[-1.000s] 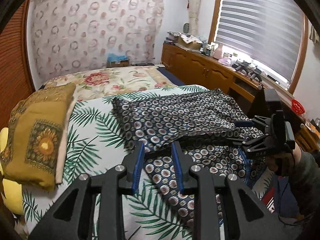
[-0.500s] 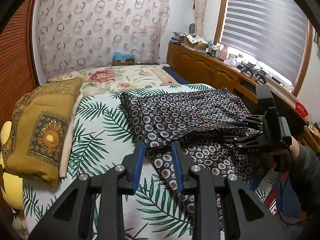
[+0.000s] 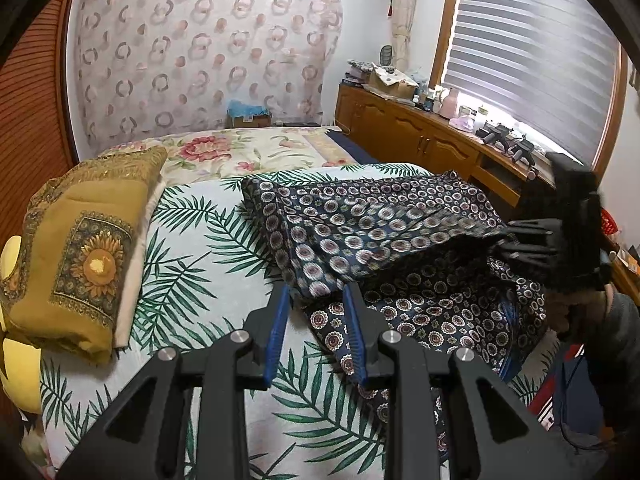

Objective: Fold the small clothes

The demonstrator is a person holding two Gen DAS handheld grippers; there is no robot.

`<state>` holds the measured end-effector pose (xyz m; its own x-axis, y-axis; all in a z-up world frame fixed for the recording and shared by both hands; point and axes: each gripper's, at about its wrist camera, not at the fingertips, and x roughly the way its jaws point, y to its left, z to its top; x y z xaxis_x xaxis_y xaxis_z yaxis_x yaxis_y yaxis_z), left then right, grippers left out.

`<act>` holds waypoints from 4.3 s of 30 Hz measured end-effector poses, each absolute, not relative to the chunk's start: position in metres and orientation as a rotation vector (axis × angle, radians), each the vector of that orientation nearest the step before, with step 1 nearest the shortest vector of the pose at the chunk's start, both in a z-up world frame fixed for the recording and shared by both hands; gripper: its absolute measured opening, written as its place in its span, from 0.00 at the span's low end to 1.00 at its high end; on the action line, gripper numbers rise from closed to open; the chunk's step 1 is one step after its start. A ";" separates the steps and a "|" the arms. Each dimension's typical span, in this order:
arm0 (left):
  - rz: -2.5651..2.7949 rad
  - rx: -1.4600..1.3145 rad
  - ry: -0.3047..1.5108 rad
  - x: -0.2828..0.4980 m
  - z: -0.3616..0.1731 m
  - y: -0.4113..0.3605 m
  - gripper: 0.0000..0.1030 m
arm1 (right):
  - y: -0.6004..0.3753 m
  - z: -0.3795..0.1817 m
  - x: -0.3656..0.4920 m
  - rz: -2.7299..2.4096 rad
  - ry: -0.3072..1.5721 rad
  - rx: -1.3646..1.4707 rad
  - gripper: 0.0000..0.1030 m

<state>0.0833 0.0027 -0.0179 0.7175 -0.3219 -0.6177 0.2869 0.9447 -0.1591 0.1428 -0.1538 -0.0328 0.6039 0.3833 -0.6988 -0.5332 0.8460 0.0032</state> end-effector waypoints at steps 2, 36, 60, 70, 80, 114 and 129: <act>-0.337 -0.056 0.693 0.083 -0.019 0.003 0.25 | -0.157 -0.022 0.134 0.540 0.717 -0.200 0.02; -0.351 -0.050 0.649 0.071 -0.017 -0.017 0.25 | -0.190 0.001 0.107 0.460 0.724 -0.201 0.62; -0.348 -0.075 0.676 0.070 -0.030 -0.011 0.25 | -0.087 -0.068 0.144 0.602 0.888 -0.390 0.34; -0.367 -0.075 0.681 0.070 -0.033 -0.017 0.25 | -0.165 -0.005 0.204 0.378 0.745 -0.281 0.08; -0.379 -0.066 0.694 0.069 -0.037 -0.022 0.25 | -0.217 0.011 0.287 0.264 0.823 -0.124 0.08; -0.423 -0.006 0.826 0.082 -0.070 -0.055 0.35 | -0.241 -0.041 0.146 0.294 0.882 -0.179 0.38; -0.410 0.031 0.884 0.087 -0.086 -0.063 0.37 | -0.230 -0.037 0.103 0.319 0.829 -0.193 0.38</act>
<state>0.0867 -0.0628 -0.0855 0.5618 -0.3360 -0.7560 0.3609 0.9218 -0.1415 0.1032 -0.2299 -0.0370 0.6318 0.2017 -0.7484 -0.3513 0.9352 -0.0445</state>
